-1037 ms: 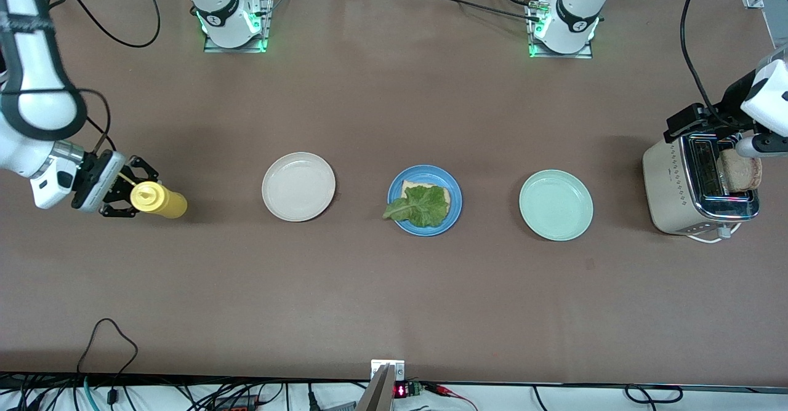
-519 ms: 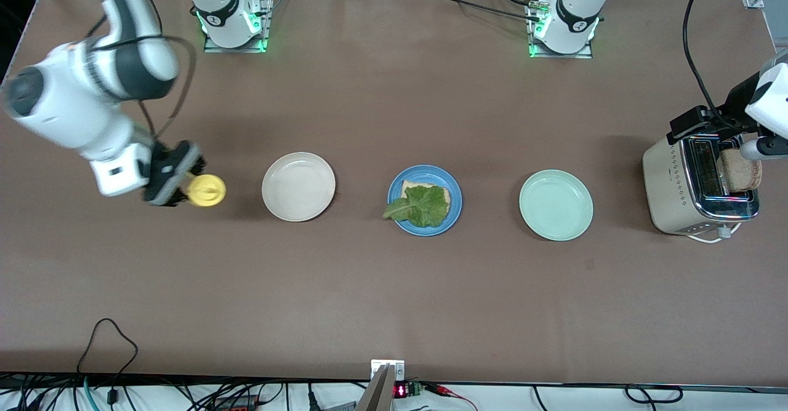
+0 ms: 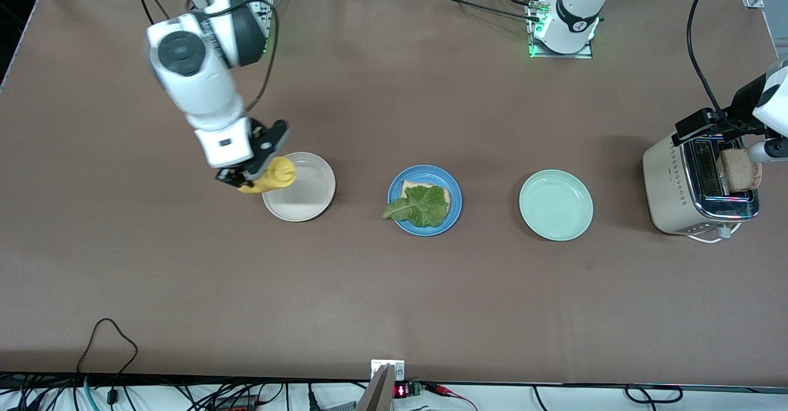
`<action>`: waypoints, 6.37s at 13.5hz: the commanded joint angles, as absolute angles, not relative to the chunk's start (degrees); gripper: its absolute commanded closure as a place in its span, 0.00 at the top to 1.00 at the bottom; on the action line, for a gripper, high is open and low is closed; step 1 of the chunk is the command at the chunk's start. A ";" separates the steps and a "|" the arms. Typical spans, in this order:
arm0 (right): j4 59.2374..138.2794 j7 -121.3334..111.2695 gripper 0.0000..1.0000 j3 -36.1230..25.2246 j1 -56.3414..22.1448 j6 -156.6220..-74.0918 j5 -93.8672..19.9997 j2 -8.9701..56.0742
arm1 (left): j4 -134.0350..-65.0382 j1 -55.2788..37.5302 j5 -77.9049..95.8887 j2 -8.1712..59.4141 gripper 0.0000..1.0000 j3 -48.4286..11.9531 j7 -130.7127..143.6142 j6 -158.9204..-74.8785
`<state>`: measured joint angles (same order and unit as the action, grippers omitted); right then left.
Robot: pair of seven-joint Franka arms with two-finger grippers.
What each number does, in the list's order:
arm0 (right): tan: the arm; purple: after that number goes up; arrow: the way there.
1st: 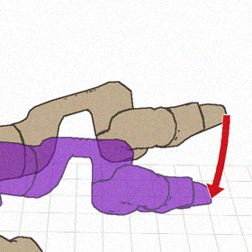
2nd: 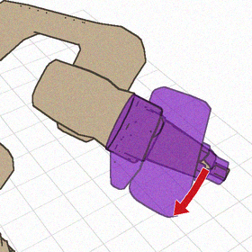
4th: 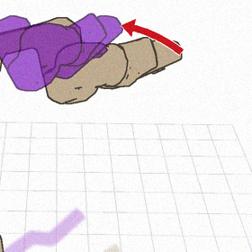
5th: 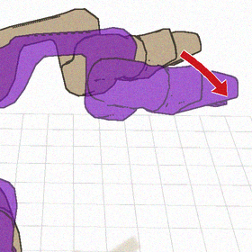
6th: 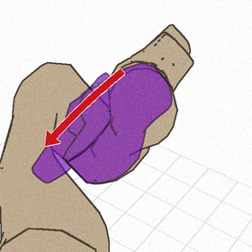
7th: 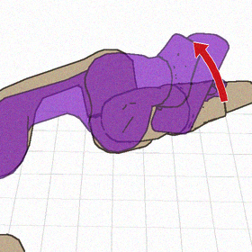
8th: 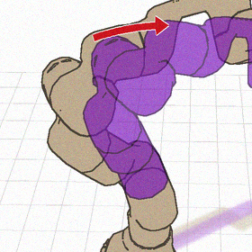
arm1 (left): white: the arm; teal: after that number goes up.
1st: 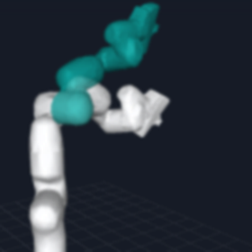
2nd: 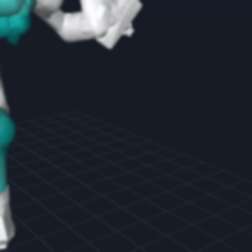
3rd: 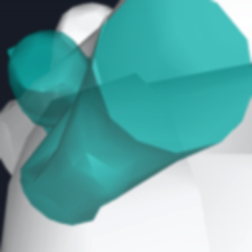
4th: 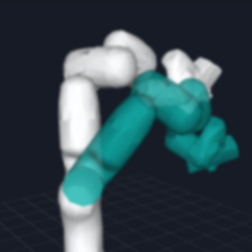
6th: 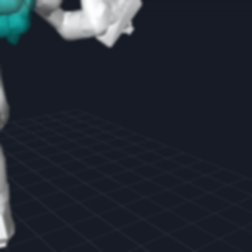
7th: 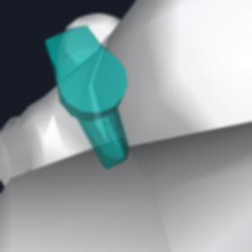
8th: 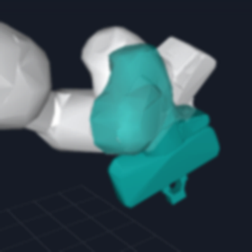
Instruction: Make sandwich in blue plate with both arms
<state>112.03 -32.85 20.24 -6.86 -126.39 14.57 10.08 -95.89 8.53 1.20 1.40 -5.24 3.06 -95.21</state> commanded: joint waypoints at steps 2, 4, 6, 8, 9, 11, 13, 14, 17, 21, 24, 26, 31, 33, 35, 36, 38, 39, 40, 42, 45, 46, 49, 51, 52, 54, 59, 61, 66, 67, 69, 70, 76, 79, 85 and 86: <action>108.03 -24.81 0.00 19.60 -12.82 -121.13 18.63 13.17 | -94.83 9.05 2.37 1.93 1.00 -5.27 1.85 -94.75; 103.56 -19.63 0.00 18.90 -18.08 -117.44 21.43 17.03 | -94.83 9.40 2.37 1.93 1.00 -5.36 1.85 -94.75; 98.02 -13.91 0.00 16.36 -24.75 -114.01 24.78 22.48 | -95.01 9.40 2.37 1.93 1.00 -5.36 1.85 -94.66; 92.49 -11.09 0.00 10.49 -33.01 -111.80 24.96 27.83 | -95.45 9.32 2.37 1.85 1.00 -5.89 1.85 -93.70; 90.20 -10.12 0.00 7.76 -36.53 -111.54 24.96 30.30 | -95.45 9.32 2.29 1.85 1.00 -5.89 1.85 -93.26; 87.02 -8.10 0.00 4.58 -41.03 -111.62 24.87 34.35 | -95.45 9.32 2.29 1.93 1.00 -5.89 1.85 -93.25; 85.52 -6.77 0.00 4.05 -42.36 -111.88 24.87 36.64 | -95.19 9.40 2.37 2.55 1.00 -5.98 1.85 -93.34; 85.52 -6.77 0.00 3.96 -42.45 -112.15 24.87 36.91 | -95.19 9.40 2.37 2.55 1.00 -5.98 1.85 -93.34; 85.60 -7.47 0.00 4.04 -40.44 -112.15 24.35 35.43 | -95.10 9.40 2.29 2.55 1.00 -5.89 1.93 -93.34; 91.12 -15.34 0.00 5.62 -30.80 -112.32 18.40 25.61 | -92.91 9.58 1.50 3.33 1.00 -5.28 1.76 -93.61; 97.80 -31.41 0.00 10.97 -14.29 -112.85 8.65 15.23 | -90.97 17.99 1.58 7.89 1.00 -5.19 -8.04 -93.78; 100.36 -43.53 0.00 12.30 -4.80 -112.85 1.97 11.53 | -89.48 23.18 1.32 11.67 1.00 -5.19 -16.31 -96.22; 105.81 -74.47 0.00 13.18 12.45 -114.78 -13.59 9.93 | -89.03 28.20 -4.92 19.76 1.00 -5.19 -30.12 -102.03; 108.27 -84.59 0.00 13.80 17.99 -116.35 -17.30 10.81 | -89.30 29.79 -4.14 21.87 1.00 -5.27 -31.81 -101.95; 109.33 -94.78 0.00 13.89 22.65 -117.42 -21.42 13.08 | -90.00 30.67 -3.96 22.85 1.00 -5.27 -31.90 -101.60; 109.94 -97.97 0.00 13.89 24.94 -117.42 -23.79 14.57 | -90.00 31.28 -3.87 23.46 1.00 -5.36 -31.90 -101.60; 109.95 -104.91 0.00 13.89 28.64 -117.42 -26.88 18.35 | -90.09 31.72 -3.87 24.17 0.97 -5.36 -31.99 -101.43; 110.04 -108.07 0.00 13.97 30.04 -117.33 -29.24 20.11 | -90.09 31.90 -3.87 24.26 0.84 -5.36 -31.99 -100.99; 109.95 -111.24 0.00 13.97 31.36 -117.33 -30.83 21.87 | -90.09 31.90 -3.87 24.34 0.68 -5.36 -31.82 -100.55; 109.86 -115.56 0.00 14.15 33.47 -117.33 -32.16 24.77 | -90.00 31.90 -3.78 25.22 0.46 -5.36 -31.29 -100.55; 109.51 -117.42 0.00 14.33 35.68 -117.51 -32.43 28.12 | -90.09 31.90 -3.69 25.31 0.10 -5.36 -31.02 -100.11; 109.42 -117.51 0.00 14.76 35.94 -117.51 -32.43 29.08 | -90.09 31.90 -3.69 25.31 0.03 -5.36 -31.11 -100.11; 109.34 -117.42 0.17 15.56 37.09 -117.77 -33.05 30.76 | -88.16 31.90 -3.78 23.83 0.01 -5.97 -31.64 -97.48; 109.25 -117.42 0.36 15.64 37.09 -118.12 -33.05 31.29 | -81.69 31.64 -2.73 22.24 0.01 -6.41 -31.64 -90.66; 109.25 -117.42 0.53 15.64 37.09 -118.12 -33.05 31.38 | -76.17 31.47 -0.72 22.24 0.01 -6.85 -31.55 -84.44; 109.25 -117.33 0.96 16.00 37.09 -118.21 -33.66 31.38 | -68.32 30.77 1.84 22.15 0.01 -9.48 -30.51 -73.61; 109.07 -117.33 1.00 15.91 37.35 -118.13 -34.19 31.11 | -75.39 30.24 13.85 21.35 0.01 -26.95 -9.37 -70.82; 108.90 -117.42 1.00 15.91 38.14 -117.69 -33.93 31.03 | -82.58 27.52 16.17 21.53 0.01 -33.63 -2.93 -81.59; 108.90 -117.25 1.00 15.82 39.99 -117.60 -29.02 28.22 | -95.45 12.94 23.19 28.01 0.01 -37.35 6.32 -117.99; 108.90 -117.51 1.00 15.65 40.34 -117.51 -28.05 28.21 | -95.45 11.44 24.25 30.21 0.01 -37.35 6.24 -120.91; 108.90 -117.60 1.00 15.38 40.96 -117.51 -26.38 28.04 | -95.54 8.28 24.79 33.12 0.01 -37.35 6.15 -125.92; 108.81 -117.60 1.00 14.86 41.04 -117.51 -25.76 27.60 | -95.62 6.61 24.79 34.53 0.01 -37.35 6.15 -128.47; 106.09 -117.16 1.00 12.75 41.04 -117.60 -23.39 23.91 | -96.06 3.08 24.79 40.34 0.01 -37.35 5.72 -135.62; 103.63 -116.02 1.00 11.96 40.96 -117.51 -23.38 21.20 | -95.89 3.86 24.79 41.92 0.06 -37.27 4.66 -135.70; 99.06 -94.71 1.00 10.47 36.50 -112.95 -15.58 11.89 | -95.63 7.99 24.79 45.08 0.38 -36.91 1.15 -135.62; 98.44 -89.44 1.00 9.59 34.13 -111.81 -14.25 10.39 | -95.71 9.04 24.79 45.70 0.43 -36.91 -0.34 -135.62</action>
<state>98.82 -98.10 11.49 38.41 -114.11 -17.13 13.80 -96.33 7.33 23.46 43.98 -36.46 3.45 -135.52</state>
